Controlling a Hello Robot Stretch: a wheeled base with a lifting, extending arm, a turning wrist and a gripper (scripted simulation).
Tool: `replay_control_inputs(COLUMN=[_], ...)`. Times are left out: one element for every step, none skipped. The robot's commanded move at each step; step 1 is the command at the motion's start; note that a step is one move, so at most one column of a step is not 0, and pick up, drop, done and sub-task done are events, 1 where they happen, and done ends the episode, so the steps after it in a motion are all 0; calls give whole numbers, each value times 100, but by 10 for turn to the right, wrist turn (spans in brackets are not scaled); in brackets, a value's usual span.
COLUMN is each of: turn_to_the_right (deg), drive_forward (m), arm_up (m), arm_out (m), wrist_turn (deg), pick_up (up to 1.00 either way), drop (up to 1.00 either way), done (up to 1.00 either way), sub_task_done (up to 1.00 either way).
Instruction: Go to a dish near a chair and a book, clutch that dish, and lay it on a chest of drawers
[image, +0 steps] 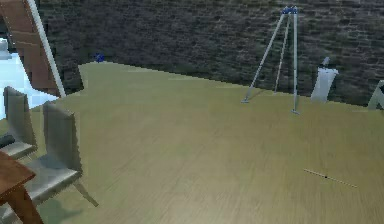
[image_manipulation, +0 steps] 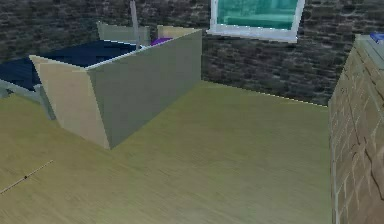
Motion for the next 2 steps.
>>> replay_control_inputs(turn_to_the_right=[0, -180], drive_forward=[30, 0], arm_up=[0, 0], arm_out=[0, 0], wrist_turn=[0, 0], pick_up=[0, 0], drop=[0, 0], done=[0, 0], sub_task_done=[0, 0])
